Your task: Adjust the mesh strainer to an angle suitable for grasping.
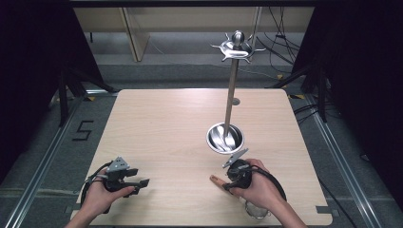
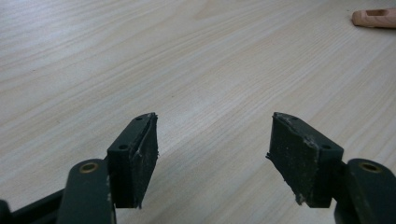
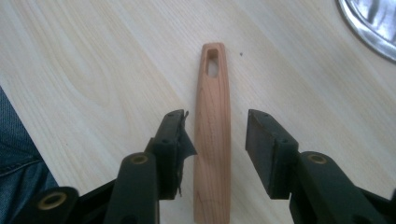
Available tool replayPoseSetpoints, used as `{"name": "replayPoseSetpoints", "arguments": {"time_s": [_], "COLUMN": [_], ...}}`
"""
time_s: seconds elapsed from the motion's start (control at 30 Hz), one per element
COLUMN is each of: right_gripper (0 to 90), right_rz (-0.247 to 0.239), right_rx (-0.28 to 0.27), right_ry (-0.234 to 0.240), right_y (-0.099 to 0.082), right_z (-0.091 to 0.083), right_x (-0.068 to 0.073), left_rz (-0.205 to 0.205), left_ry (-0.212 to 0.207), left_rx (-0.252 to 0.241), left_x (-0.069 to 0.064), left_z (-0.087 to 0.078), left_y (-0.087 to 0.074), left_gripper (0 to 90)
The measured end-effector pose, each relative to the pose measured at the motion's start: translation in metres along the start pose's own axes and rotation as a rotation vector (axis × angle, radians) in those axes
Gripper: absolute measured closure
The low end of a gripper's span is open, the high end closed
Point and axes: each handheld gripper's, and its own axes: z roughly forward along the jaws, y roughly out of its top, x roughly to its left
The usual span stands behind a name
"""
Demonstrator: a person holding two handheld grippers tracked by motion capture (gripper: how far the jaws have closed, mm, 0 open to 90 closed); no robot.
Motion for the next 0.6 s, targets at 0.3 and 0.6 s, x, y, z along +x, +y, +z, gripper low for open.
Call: {"name": "replayPoseSetpoints", "arguments": {"time_s": [0.3,0.6], "right_gripper": [88.8,90.0], "right_rz": [-0.080,-0.102], "right_rx": [0.012,0.062], "right_ry": [0.068,0.096], "right_y": [0.008,0.017], "right_z": [0.009,0.030], "right_x": [0.011,0.019], "left_rz": [0.001,-0.002], "left_ry": [0.000,-0.002], "left_rx": [0.004,0.007], "left_x": [0.001,0.000], "left_z": [0.002,0.003], "left_y": [0.000,0.001], "left_gripper": [31.8,31.9]}}
